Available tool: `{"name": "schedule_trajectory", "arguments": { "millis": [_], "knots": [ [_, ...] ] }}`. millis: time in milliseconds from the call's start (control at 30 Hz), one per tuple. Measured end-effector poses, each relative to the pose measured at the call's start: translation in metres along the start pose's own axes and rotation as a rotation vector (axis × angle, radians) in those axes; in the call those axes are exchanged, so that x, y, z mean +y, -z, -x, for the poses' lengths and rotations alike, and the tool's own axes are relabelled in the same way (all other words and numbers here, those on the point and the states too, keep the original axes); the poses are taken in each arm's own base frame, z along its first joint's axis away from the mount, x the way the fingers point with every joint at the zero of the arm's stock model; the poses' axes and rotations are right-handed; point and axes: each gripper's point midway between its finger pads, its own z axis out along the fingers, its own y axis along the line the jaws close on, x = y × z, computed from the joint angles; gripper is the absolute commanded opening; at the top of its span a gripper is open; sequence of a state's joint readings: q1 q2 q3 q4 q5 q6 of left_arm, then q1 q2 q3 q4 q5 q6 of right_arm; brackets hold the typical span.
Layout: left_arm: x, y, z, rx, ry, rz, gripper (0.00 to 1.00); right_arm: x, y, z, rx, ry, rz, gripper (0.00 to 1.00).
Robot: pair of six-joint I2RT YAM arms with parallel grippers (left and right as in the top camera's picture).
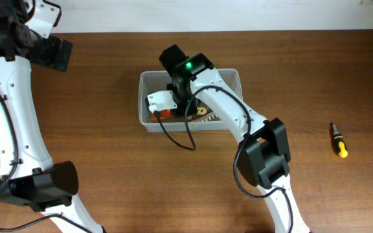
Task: Pack container
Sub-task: 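Carry the red cutters over the container and release them, then move the right gripper to the yellow-black screwdriver and grasp it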
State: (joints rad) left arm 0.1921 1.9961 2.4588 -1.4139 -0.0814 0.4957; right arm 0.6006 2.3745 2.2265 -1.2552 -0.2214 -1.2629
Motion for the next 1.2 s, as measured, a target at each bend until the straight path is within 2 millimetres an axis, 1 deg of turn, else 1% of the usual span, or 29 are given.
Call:
{"name": "schedule_trajectory", "arguments": {
  "millis": [100, 167, 233, 300, 367, 433, 467, 500, 533, 567, 600, 633, 667, 700, 767, 800, 833, 867, 900, 967, 1033, 1067, 1200],
  "knots": [
    [0.0, 0.0, 0.0, 0.0, 0.0, 0.0, 0.99, 0.003, -0.002, 0.008, 0.0, 0.023, 0.001, 0.25],
    [0.0, 0.0, 0.0, 0.0, 0.0, 0.0, 0.99, 0.002, -0.003, 0.005, 0.048, 0.028, -0.013, 0.19],
    [0.0, 0.0, 0.0, 0.0, 0.0, 0.0, 0.99, -0.001, -0.002, -0.004, 0.116, 0.007, -0.036, 0.18],
    [0.0, 0.0, 0.0, 0.0, 0.0, 0.0, 0.99, -0.006, 0.001, -0.019, 0.201, -0.035, -0.069, 0.18],
    [0.0, 0.0, 0.0, 0.0, 0.0, 0.0, 0.99, -0.012, 0.009, -0.035, 0.255, -0.098, -0.106, 0.19],
    [0.0, 0.0, 0.0, 0.0, 0.0, 0.0, 0.99, -0.02, 0.028, -0.055, 0.283, -0.209, -0.161, 0.31],
    [0.0, 0.0, 0.0, 0.0, 0.0, 0.0, 0.99, -0.024, 0.039, -0.064, 0.287, -0.259, -0.187, 0.38],
    [0.0, 0.0, 0.0, 0.0, 0.0, 0.0, 0.99, -0.03, 0.062, -0.081, 0.283, -0.36, -0.24, 0.48],
    [0.0, 0.0, 0.0, 0.0, 0.0, 0.0, 0.99, -0.033, 0.076, -0.092, 0.281, -0.419, -0.272, 0.57],
    [0.0, 0.0, 0.0, 0.0, 0.0, 0.0, 0.99, -0.037, 0.101, -0.111, 0.27, -0.515, -0.329, 0.64],
    [0.0, 0.0, 0.0, 0.0, 0.0, 0.0, 0.99, -0.039, 0.127, -0.13, 0.253, -0.621, -0.385, 0.66],
    [0.0, 0.0, 0.0, 0.0, 0.0, 0.0, 0.99, -0.037, 0.153, -0.15, 0.236, -0.721, -0.438, 0.66],
    [0.0, 0.0, 0.0, 0.0, 0.0, 0.0, 0.99, -0.032, 0.183, -0.174, 0.21, -0.846, -0.492, 0.61],
    [0.0, 0.0, 0.0, 0.0, 0.0, 0.0, 0.99, -0.022, 0.209, -0.197, 0.185, -0.959, -0.534, 0.58],
    [0.0, 0.0, 0.0, 0.0, 0.0, 0.0, 0.99, 0.003, 0.247, -0.234, 0.133, -1.152, -0.574, 0.58],
    [0.0, 0.0, 0.0, 0.0, 0.0, 0.0, 0.99, 0.021, 0.265, -0.255, 0.099, -1.259, -0.579, 0.67],
    [0.0, 0.0, 0.0, 0.0, 0.0, 0.0, 0.99, 0.037, 0.275, -0.269, 0.068, -1.346, -0.569, 0.79],
    [0.0, 0.0, 0.0, 0.0, 0.0, 0.0, 0.99, 0.054, 0.282, -0.284, 0.039, -1.439, -0.551, 0.88],
    [0.0, 0.0, 0.0, 0.0, 0.0, 0.0, 0.99, 0.069, 0.286, -0.297, 0.016, -1.515, -0.53, 0.92],
    [0.0, 0.0, 0.0, 0.0, 0.0, 0.0, 0.99, 0.085, 0.287, -0.32, -0.007, -1.615, -0.508, 1.0],
    [0.0, 0.0, 0.0, 0.0, 0.0, 0.0, 0.99, 0.101, 0.281, -0.345, -0.023, -1.717, -0.482, 0.99],
    [0.0, 0.0, 0.0, 0.0, 0.0, 0.0, 0.99, 0.108, 0.275, -0.357, -0.025, -1.755, -0.463, 0.99],
    [0.0, 0.0, 0.0, 0.0, 0.0, 0.0, 0.99, 0.137, 0.239, -0.407, -0.031, -1.91, -0.406, 0.99]
  ]
}}
